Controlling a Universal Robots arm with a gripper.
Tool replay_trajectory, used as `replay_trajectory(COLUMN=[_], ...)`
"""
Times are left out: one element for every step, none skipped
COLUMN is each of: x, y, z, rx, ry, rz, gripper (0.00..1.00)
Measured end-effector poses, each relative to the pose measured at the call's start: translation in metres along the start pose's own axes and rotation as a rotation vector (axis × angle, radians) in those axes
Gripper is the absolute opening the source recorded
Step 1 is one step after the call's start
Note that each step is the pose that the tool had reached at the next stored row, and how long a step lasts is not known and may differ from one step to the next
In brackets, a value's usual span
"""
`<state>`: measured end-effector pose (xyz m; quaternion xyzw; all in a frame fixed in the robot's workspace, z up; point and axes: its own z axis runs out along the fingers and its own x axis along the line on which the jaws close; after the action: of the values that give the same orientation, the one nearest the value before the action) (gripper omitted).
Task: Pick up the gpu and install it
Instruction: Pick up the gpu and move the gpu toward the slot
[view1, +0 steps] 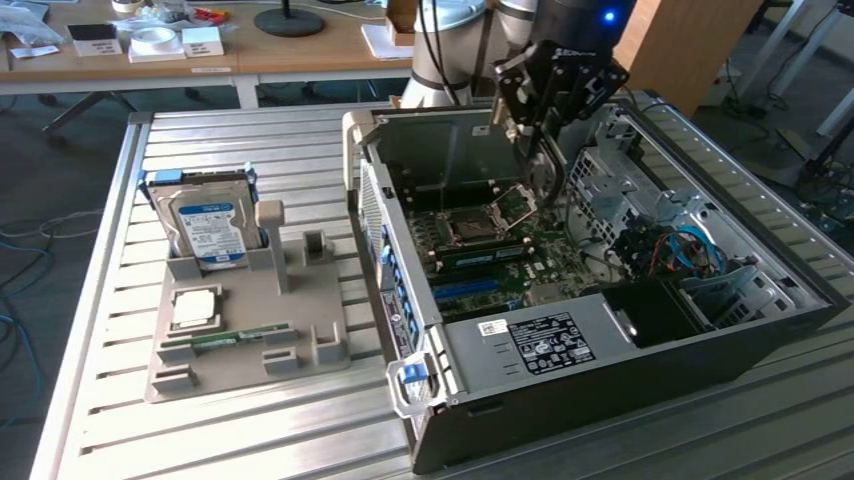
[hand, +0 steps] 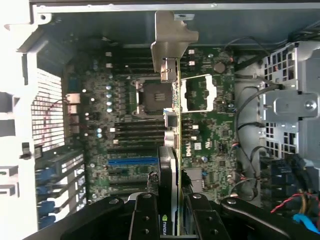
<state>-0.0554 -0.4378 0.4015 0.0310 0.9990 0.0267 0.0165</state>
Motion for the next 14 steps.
replay_trajectory(x=[-0.003,-0.005,-0.008,-0.010,-0.012,-0.013,-0.015,-0.016,-0.017,-0.018,-0.020,-0.021,-0.023,-0.024], y=[0.0002,0.0004,0.0006,0.0007,0.0009,0.0010,0.0011,0.0012,0.0013,0.0014,0.0016,0.0017,0.0018,0.0020], z=[0.0001,0.0002,0.0003,0.0004,0.0004,0.0005,0.0006,0.0007,0.0006,0.0007,0.0008,0.0008,0.0009,0.0009], rx=[-0.0001,0.0000,-0.0001,0.0000,0.0000,0.0000,-0.0001,-0.0001,0.0000,-0.0001,-0.0001,-0.0001,0.0000,0.0000], ry=[0.0000,0.0000,0.0000,0.0000,0.0000,0.0001,0.0000,0.0000,0.0000,0.0000,0.0000,0.0000,0.0000,0.0000], rz=[0.000,0.000,0.000,0.000,0.000,0.000,0.000,0.000,0.000,0.000,0.000,0.000,0.000,0.000], gripper=[0.27,0.27,0.27,0.27,0.27,0.27,0.27,0.27,0.27,0.27,0.27,0.27,0.27,0.27])
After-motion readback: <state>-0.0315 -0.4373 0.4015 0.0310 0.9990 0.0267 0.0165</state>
